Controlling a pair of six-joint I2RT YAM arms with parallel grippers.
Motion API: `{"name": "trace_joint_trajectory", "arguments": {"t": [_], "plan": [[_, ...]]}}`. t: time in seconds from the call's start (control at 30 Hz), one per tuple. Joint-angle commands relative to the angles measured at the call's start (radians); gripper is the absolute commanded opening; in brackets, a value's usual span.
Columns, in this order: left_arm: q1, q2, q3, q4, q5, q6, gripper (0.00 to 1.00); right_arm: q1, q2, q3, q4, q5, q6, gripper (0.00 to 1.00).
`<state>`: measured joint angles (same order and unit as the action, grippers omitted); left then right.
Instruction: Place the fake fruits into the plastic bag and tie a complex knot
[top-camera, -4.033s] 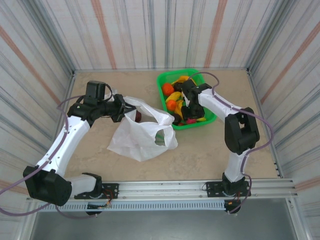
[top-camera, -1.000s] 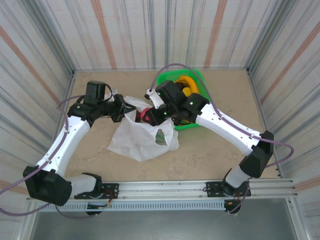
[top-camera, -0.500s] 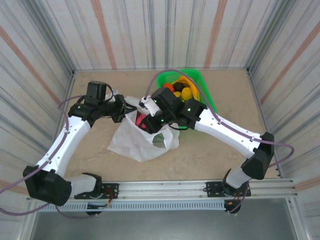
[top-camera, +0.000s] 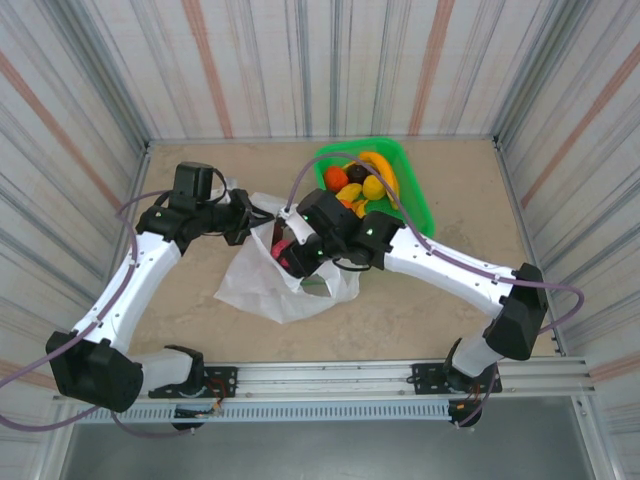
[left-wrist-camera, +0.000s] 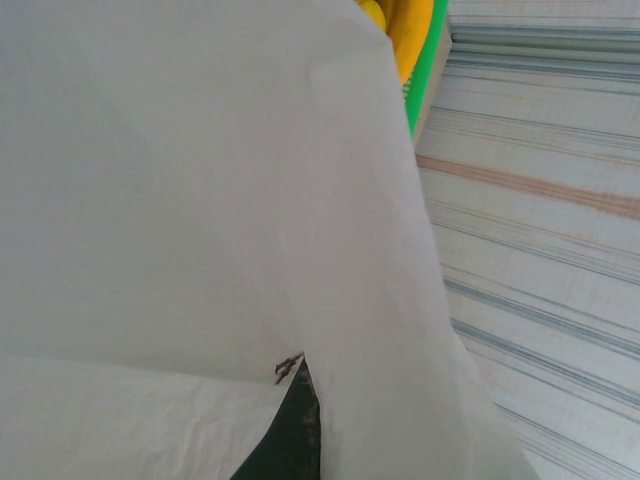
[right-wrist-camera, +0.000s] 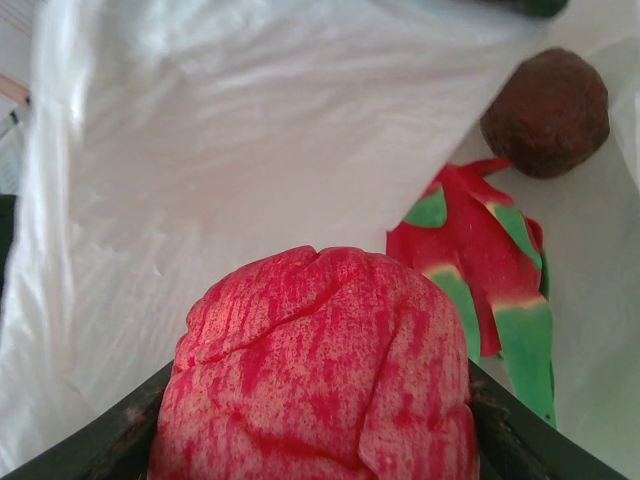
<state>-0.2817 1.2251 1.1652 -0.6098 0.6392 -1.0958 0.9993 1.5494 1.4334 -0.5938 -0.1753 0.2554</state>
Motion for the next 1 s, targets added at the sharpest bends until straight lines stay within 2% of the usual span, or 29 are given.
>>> {"name": "trace_joint_trajectory", "arguments": {"t": [0.0,0.1,0.27,0.4,0.7,0.97], "plan": [[-0.005,-0.011,0.012,-0.018,0.014,0.019,0.04,-0.050,-0.029,-0.043,0.051,-0.010,0.061,0.46],[-0.005,-0.014,0.003,-0.018,0.014,0.020,0.04,-0.090,-0.045,-0.076,0.069,-0.030,0.063,0.47],[-0.008,-0.017,0.004,-0.019,0.016,0.019,0.04,-0.132,-0.037,-0.099,0.045,0.005,0.014,0.47],[-0.013,-0.018,0.009,-0.018,0.014,0.019,0.04,-0.133,-0.021,-0.105,0.049,0.020,-0.029,0.47],[-0.029,-0.009,0.018,-0.017,0.011,0.017,0.04,-0.104,0.022,-0.111,0.158,-0.084,-0.009,0.51],[-0.029,-0.012,0.020,-0.009,0.007,0.001,0.04,-0.100,0.095,-0.061,0.125,-0.096,0.002,0.54]]}}
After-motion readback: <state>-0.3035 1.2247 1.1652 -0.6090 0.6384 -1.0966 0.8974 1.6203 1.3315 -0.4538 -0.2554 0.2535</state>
